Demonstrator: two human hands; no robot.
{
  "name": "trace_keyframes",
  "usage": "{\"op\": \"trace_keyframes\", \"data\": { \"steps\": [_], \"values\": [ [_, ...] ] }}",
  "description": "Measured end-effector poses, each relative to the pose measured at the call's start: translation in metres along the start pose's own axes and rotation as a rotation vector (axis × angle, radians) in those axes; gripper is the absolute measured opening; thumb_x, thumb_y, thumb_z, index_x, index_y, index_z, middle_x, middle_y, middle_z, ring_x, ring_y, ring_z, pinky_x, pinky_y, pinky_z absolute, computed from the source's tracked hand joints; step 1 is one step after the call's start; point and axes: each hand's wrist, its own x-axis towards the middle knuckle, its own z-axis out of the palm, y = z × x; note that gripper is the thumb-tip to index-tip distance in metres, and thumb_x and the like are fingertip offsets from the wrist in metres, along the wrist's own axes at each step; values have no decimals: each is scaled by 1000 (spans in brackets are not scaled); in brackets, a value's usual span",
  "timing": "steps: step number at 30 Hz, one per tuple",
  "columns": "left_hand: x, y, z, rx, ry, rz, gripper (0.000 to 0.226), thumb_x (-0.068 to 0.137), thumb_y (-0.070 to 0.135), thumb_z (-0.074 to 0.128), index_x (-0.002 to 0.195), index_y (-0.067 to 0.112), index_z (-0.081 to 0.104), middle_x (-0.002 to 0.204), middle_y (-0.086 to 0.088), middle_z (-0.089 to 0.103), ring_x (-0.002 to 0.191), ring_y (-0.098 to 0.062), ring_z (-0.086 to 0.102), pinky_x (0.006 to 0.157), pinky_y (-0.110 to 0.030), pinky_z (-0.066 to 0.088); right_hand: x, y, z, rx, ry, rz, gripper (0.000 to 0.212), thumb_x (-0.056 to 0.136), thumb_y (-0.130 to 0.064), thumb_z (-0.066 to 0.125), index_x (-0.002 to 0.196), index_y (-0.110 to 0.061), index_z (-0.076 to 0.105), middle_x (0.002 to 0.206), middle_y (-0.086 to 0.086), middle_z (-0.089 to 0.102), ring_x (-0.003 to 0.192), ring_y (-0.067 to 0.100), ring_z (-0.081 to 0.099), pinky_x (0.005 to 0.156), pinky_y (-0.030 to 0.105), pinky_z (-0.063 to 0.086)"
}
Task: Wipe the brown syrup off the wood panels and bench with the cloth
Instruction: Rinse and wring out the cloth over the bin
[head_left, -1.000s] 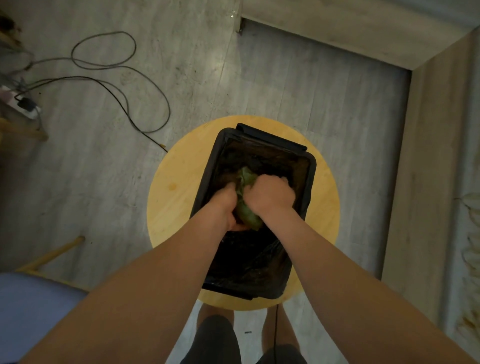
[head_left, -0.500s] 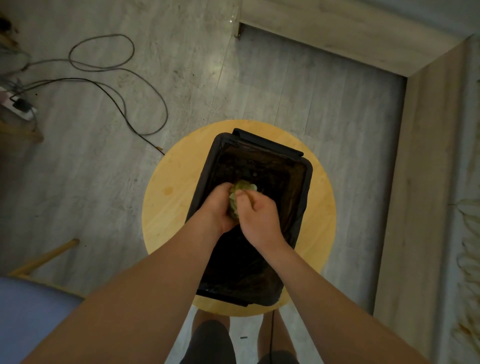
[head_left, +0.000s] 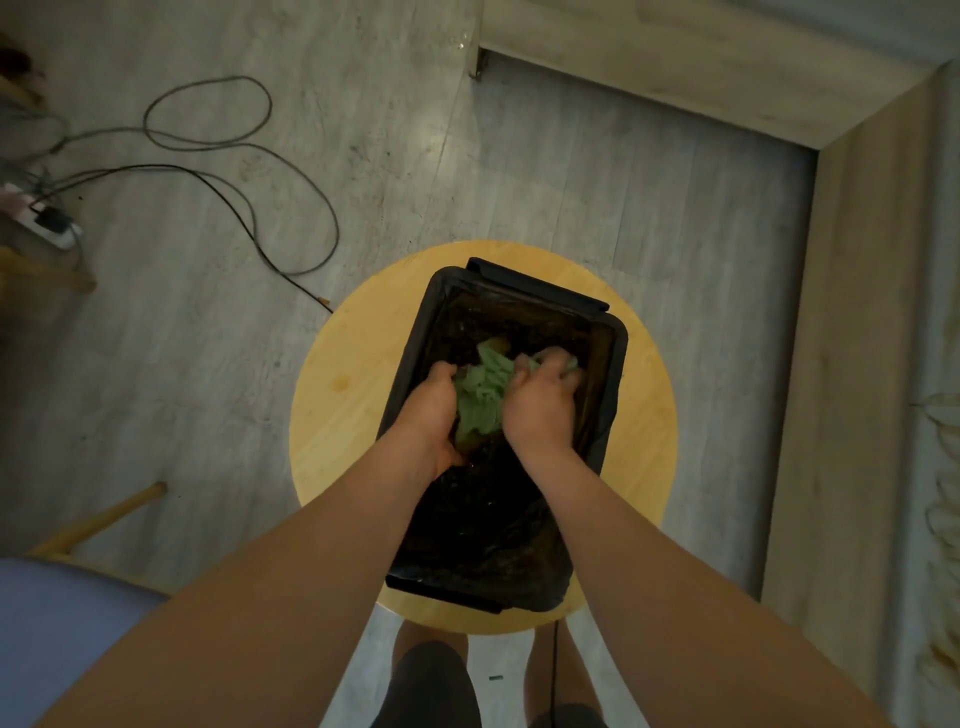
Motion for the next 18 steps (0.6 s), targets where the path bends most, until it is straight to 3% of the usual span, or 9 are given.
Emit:
{"op": "trace_keyframes", "data": {
  "steps": [2, 3, 5, 8, 11, 14, 16, 18],
  "values": [
    [4, -2, 0, 22, -48, -37, 46, 106, 54, 33, 110, 25, 69, 107, -8, 72, 101, -29, 64, 90, -52, 53, -10, -3, 8, 19, -170, 82, 49, 111, -39, 34, 147, -6, 39, 149, 26, 39, 115, 44, 59, 89, 40, 50],
    [5, -4, 1, 13, -75, -50, 47, 105, 57, 36, 116, 26, 70, 112, -9, 74, 105, -30, 66, 91, -55, 54, -16, -3, 9, 50, -273, 73, 45, 111, -40, 33, 140, -9, 48, 142, 22, 50, 115, 39, 61, 92, 38, 51],
    [7, -3, 2, -40, -94, -46, 46, 102, 56, 46, 123, 23, 71, 114, -10, 76, 106, -30, 70, 81, -45, 59, -30, -5, 5, 177, -378, -2, 38, 111, -40, 36, 112, -16, 65, 112, 10, 70, 98, 27, 66, 83, 36, 53],
    [11, 1, 2, -41, -112, -22, 35, 102, 41, 55, 101, 11, 73, 84, -8, 75, 76, -19, 73, 63, -26, 56, -54, -7, -11, 245, -301, -162, 43, 106, -41, 44, 75, -17, 60, 71, 2, 62, 66, 18, 59, 59, 36, 43],
    [13, 4, -3, 18, -114, -25, 38, 104, 31, 52, 73, 12, 64, 55, -3, 61, 46, -14, 63, 45, -18, 48, -69, -10, -20, 243, -183, -391, 53, 104, -40, 46, 55, -21, 44, 52, -2, 46, 50, 15, 47, 50, 35, 33],
    [16, 2, -3, 14, -117, 4, 50, 108, 21, 46, 64, 10, 66, 56, -5, 61, 43, -15, 62, 42, -18, 48, -65, -9, -15, 133, -102, -490, 53, 99, -46, 36, 50, -26, 40, 51, -6, 48, 50, 16, 51, 47, 32, 33],
    [9, -1, 0, 20, -135, 13, 36, 107, 16, 47, 79, 8, 68, 66, -9, 65, 52, -18, 66, 48, -22, 52, -52, -2, -12, 20, -77, -476, 52, 98, -49, 31, 53, -25, 41, 57, 0, 54, 57, 24, 57, 51, 32, 38],
    [4, -3, 1, 81, -125, 78, 26, 104, 7, 48, 98, 3, 73, 88, -17, 73, 76, -25, 73, 64, -30, 59, -30, 6, -11, -163, -78, -385, 52, 105, -46, 34, 65, -17, 51, 72, 9, 63, 70, 32, 64, 58, 34, 41]
  ]
}}
